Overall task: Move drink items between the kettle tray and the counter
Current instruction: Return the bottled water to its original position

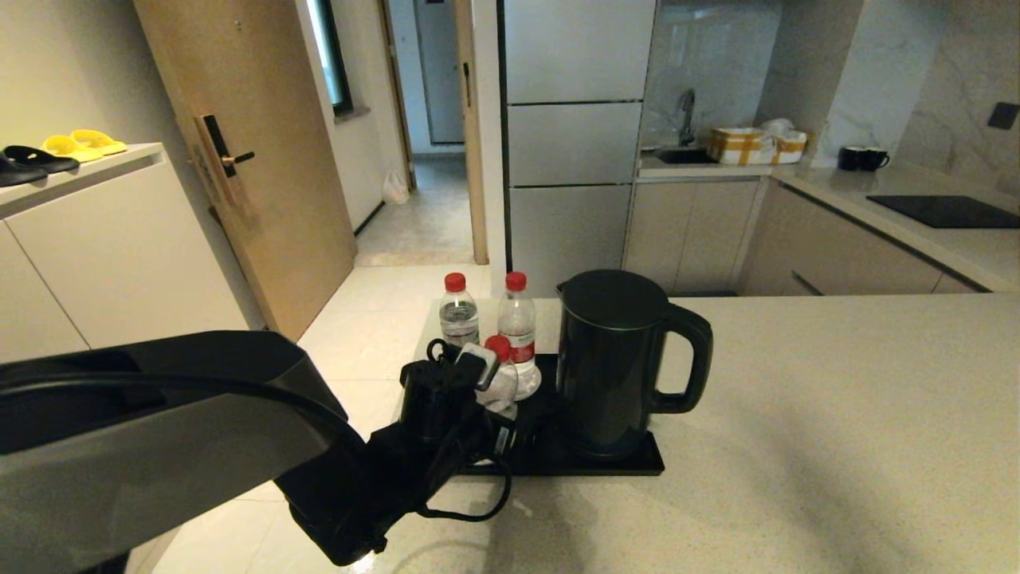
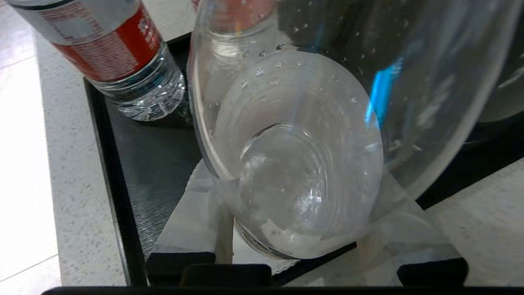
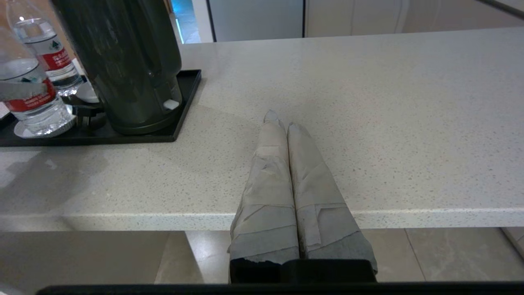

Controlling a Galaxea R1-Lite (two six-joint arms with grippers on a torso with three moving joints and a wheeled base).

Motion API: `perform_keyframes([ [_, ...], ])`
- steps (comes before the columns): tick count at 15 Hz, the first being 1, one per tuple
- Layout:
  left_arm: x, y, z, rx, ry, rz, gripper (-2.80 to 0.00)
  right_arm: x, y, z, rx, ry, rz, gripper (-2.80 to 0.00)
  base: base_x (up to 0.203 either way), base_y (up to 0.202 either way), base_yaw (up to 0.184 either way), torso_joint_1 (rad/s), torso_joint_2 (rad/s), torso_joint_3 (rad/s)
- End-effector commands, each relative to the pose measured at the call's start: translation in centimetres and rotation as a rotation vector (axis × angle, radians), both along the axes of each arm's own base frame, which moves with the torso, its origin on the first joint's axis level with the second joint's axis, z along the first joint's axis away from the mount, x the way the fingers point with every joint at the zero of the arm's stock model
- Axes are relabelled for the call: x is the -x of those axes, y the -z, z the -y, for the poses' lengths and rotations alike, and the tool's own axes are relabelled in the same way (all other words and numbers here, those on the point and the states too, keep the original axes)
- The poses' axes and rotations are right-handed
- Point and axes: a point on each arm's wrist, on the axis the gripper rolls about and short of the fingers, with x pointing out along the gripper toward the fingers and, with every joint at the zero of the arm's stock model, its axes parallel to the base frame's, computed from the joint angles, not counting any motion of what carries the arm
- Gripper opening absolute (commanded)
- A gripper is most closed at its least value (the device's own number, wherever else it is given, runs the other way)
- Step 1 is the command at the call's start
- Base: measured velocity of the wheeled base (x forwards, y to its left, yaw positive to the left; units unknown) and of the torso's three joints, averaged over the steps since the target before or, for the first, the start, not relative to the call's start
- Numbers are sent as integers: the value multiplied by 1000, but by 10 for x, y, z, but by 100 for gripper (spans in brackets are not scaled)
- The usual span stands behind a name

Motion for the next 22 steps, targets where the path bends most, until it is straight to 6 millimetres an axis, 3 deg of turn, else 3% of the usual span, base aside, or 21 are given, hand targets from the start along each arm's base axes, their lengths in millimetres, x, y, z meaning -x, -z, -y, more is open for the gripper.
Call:
perform_keyframes([
  [1, 0, 3, 2, -4, 6, -3, -280, 0, 0, 0, 0, 0, -3, -280, 0, 0, 0, 0, 0, 0],
  [3, -1, 4, 4, -10, 7, -11, -280, 0, 0, 0, 0, 0, -3, -280, 0, 0, 0, 0, 0, 0],
  [4, -2, 3, 6, -8, 9, -9, 0, 0, 0, 0, 0, 0, -1, -280, 0, 0, 0, 0, 0, 0],
  [10, -5, -4, 8, 12, 8, 17, 0, 0, 0, 0, 0, 0, -3, -280, 0, 0, 0, 0, 0, 0],
  [16, -6, -23, -1, 37, -13, 51, 0, 0, 0, 0, 0, 0, -3, -280, 0, 0, 0, 0, 0, 0],
  [22, 29, -54, -28, 50, -11, 66, 0, 0, 0, 0, 0, 0, -3, -280, 0, 0, 0, 0, 0, 0],
])
